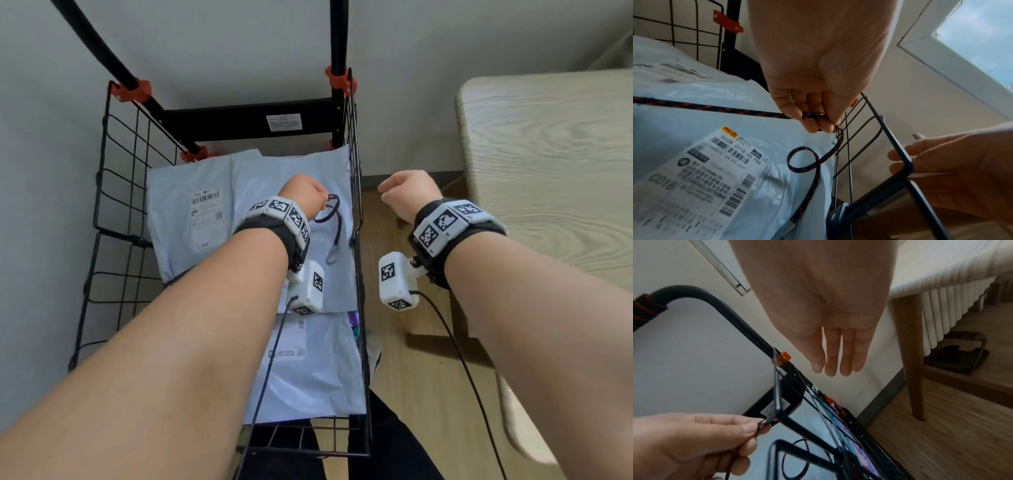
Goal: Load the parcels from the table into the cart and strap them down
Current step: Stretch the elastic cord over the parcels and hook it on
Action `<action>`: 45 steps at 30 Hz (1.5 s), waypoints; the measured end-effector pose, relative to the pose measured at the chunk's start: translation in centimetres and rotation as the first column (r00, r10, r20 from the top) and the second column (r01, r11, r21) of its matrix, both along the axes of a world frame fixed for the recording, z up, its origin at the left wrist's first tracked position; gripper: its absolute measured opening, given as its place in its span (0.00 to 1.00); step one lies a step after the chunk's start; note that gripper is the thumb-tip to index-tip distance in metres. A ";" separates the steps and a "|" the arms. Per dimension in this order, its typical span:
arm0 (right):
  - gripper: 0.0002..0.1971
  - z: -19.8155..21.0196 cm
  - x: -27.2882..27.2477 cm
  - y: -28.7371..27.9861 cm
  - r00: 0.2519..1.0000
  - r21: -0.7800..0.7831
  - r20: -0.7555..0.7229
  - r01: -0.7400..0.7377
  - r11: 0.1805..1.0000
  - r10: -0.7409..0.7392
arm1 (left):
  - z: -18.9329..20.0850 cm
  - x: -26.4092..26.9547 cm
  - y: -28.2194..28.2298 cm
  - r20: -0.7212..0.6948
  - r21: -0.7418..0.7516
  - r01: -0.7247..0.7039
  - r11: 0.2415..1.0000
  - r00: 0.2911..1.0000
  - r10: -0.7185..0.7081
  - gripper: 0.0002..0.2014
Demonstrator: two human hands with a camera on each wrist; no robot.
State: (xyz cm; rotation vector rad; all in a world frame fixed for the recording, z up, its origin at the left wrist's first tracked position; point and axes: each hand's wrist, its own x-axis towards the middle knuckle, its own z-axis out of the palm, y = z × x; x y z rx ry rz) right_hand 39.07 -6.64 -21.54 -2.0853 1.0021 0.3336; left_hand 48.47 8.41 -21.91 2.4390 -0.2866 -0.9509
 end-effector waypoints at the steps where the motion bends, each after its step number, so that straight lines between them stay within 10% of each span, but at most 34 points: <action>1: 0.13 -0.4 0.0 -0.2 1.000 0.013 -0.005 -0.025 1.000 0.025 | -0.3 0.1 -0.4 -0.002 -0.002 -0.008 1.000 1.000 0.008 0.10; 15: 0.12 -4.4 3.0 -1.3 0.988 0.143 -0.078 -0.120 0.983 0.132 | -3.9 2.4 -4.1 -0.114 0.012 -0.015 1.000 0.993 0.016 0.10; 27: 0.07 -6.0 3.2 -1.5 0.972 0.200 -0.199 -0.081 0.976 0.121 | -4.3 2.2 -5.4 -0.273 0.185 0.289 0.939 0.933 -0.233 0.11; 45: 0.07 -7.8 2.5 -0.6 0.993 0.325 -0.091 -0.044 0.945 0.077 | -5.6 1.0 -5.2 -0.301 0.104 0.144 0.984 0.948 -0.106 0.14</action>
